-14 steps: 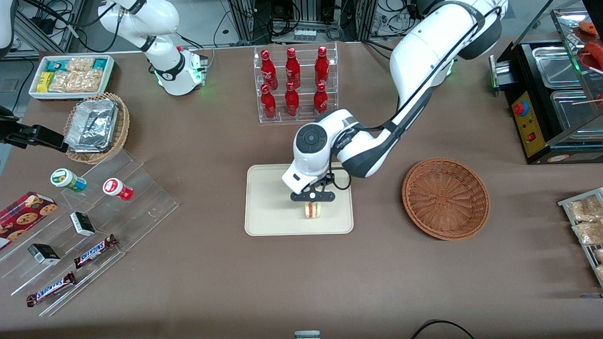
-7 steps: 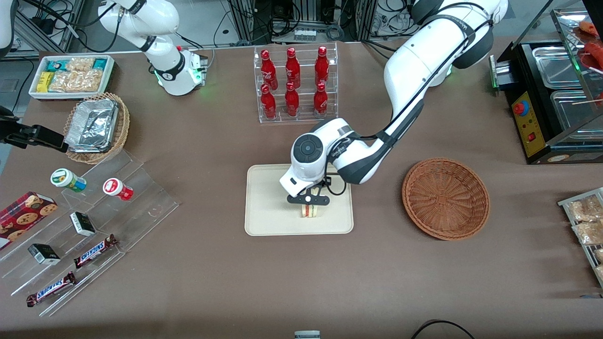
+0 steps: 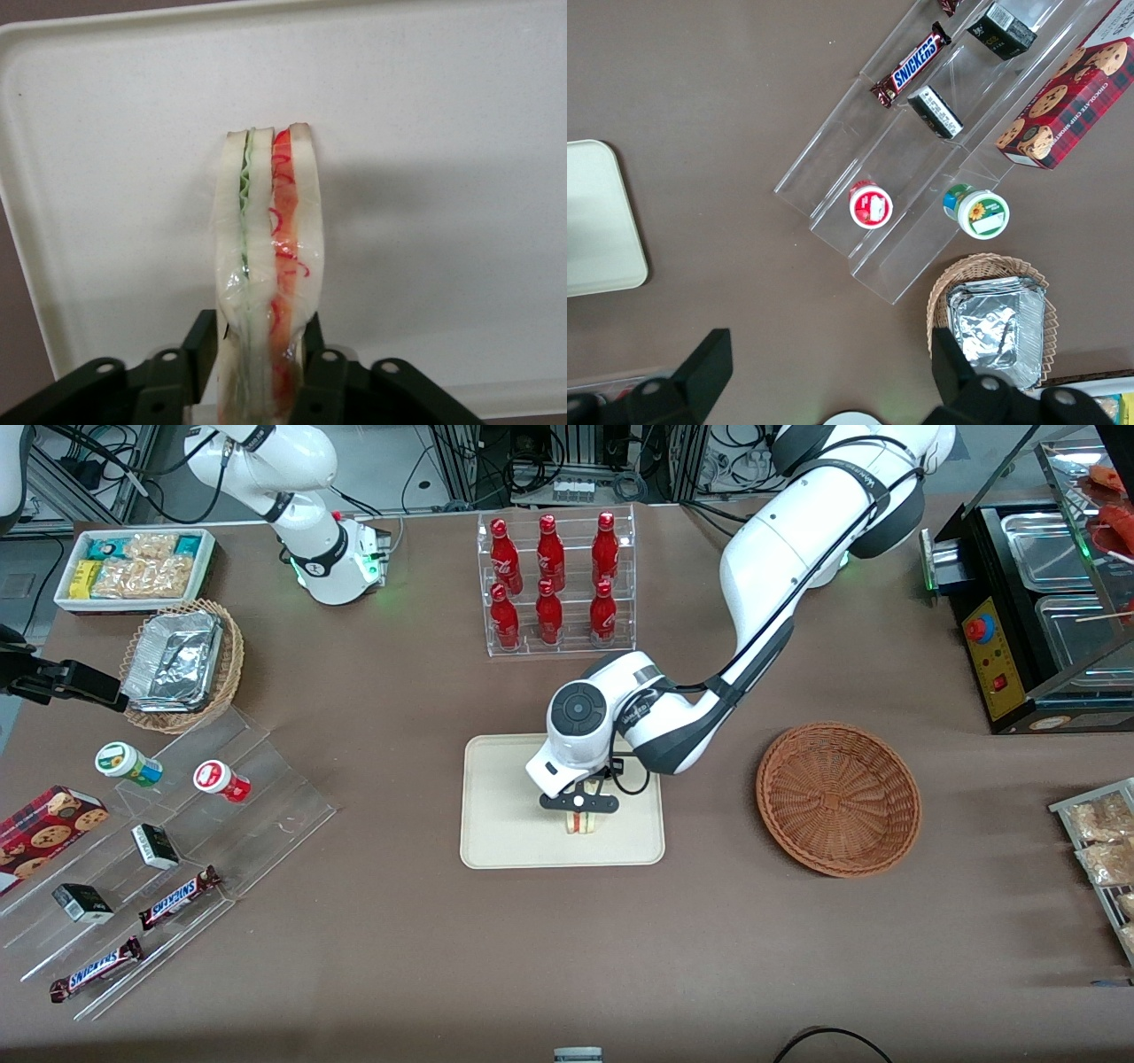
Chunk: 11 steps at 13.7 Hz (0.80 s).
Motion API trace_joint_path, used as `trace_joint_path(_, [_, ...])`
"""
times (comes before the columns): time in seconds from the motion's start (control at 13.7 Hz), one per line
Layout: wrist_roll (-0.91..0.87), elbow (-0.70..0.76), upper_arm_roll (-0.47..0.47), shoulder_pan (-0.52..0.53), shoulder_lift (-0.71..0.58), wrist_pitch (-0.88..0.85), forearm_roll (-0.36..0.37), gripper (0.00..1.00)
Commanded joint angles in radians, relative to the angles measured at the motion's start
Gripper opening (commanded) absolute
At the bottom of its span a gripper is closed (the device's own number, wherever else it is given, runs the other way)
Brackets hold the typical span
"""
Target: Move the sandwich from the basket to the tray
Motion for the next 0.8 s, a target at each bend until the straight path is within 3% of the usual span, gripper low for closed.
trace_joint_path(0.0, [-0.001,0.036,0.003,-0.005,0.007,-0.006,0.016,1.0])
trace_joint_path(0.44, [0.008,0.036,0.006,0.029,-0.05,-0.022,0.022,1.0])
trace_joint_path(0.73, [0.013,0.028,0.142,0.031,-0.122,-0.029,-0.071,1.0])
